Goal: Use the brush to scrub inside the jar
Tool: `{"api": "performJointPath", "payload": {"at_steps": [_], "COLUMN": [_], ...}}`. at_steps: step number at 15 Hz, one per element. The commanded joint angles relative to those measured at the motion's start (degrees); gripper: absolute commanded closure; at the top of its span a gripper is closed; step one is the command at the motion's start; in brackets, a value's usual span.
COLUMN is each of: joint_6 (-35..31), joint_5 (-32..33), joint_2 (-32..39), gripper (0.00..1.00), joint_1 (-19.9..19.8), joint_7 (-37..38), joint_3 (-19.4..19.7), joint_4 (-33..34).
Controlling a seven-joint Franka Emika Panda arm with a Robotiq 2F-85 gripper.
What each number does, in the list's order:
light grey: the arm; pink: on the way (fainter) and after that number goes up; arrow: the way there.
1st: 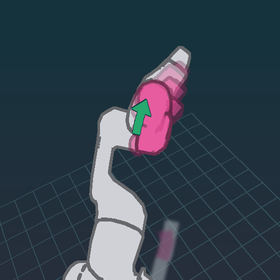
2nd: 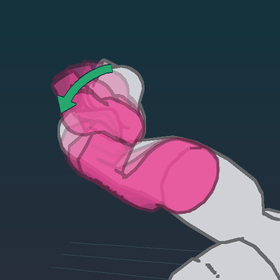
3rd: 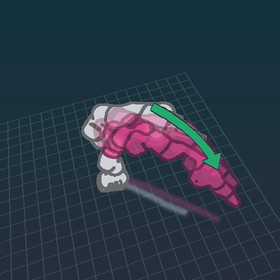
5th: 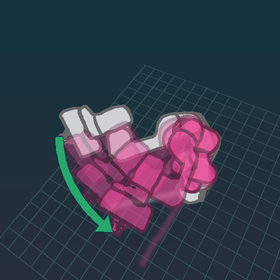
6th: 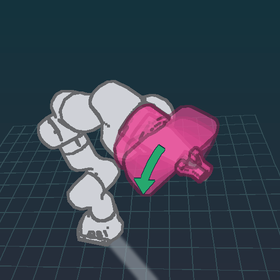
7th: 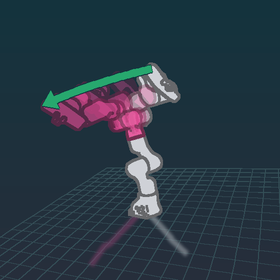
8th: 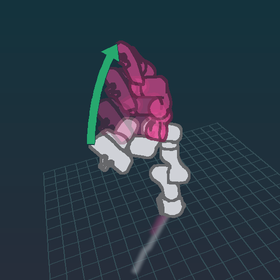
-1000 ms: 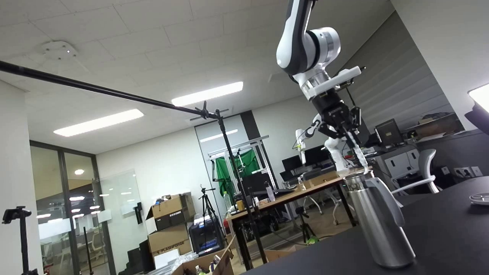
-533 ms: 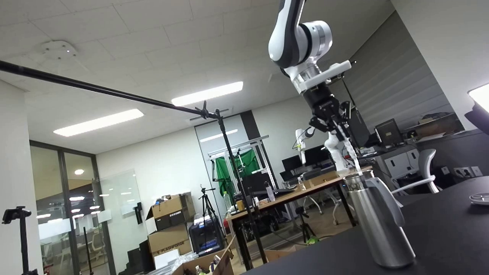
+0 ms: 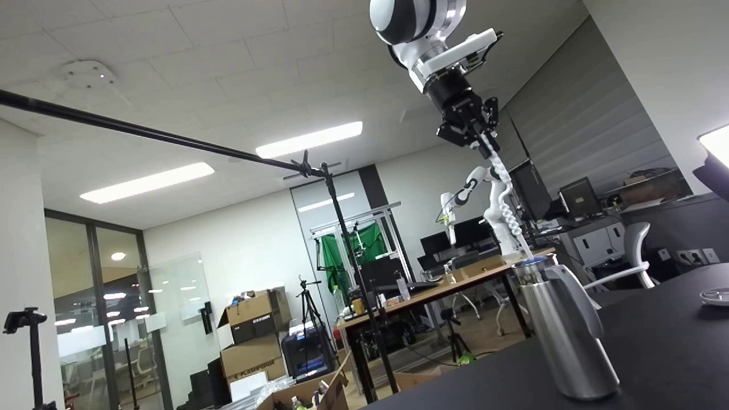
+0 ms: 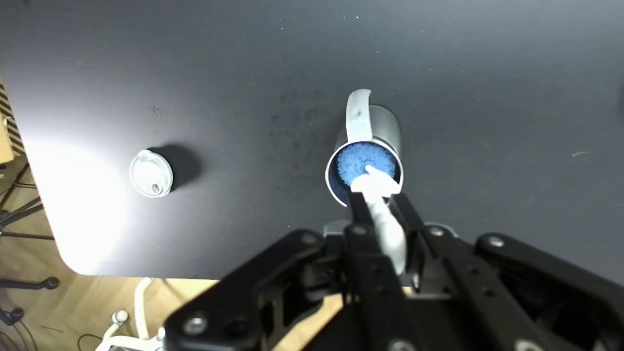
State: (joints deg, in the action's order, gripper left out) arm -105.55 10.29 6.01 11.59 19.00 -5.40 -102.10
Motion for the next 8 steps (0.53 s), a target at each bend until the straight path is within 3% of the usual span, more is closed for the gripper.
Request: {"api": "performJointPath", "payload": {"at_steps": [1,8], "joint_6": [2.63,3.26], "joint_5": [0.95,0.71], "joint_2": [-2.07,-2.58], "gripper": [0.96,0.96], "joint_1": [-0.45,-0.89], "joint_7": [1.02,0.99], "joint_3": [-1.03,-1.31], "joint_4": [0.26,0.18]}}
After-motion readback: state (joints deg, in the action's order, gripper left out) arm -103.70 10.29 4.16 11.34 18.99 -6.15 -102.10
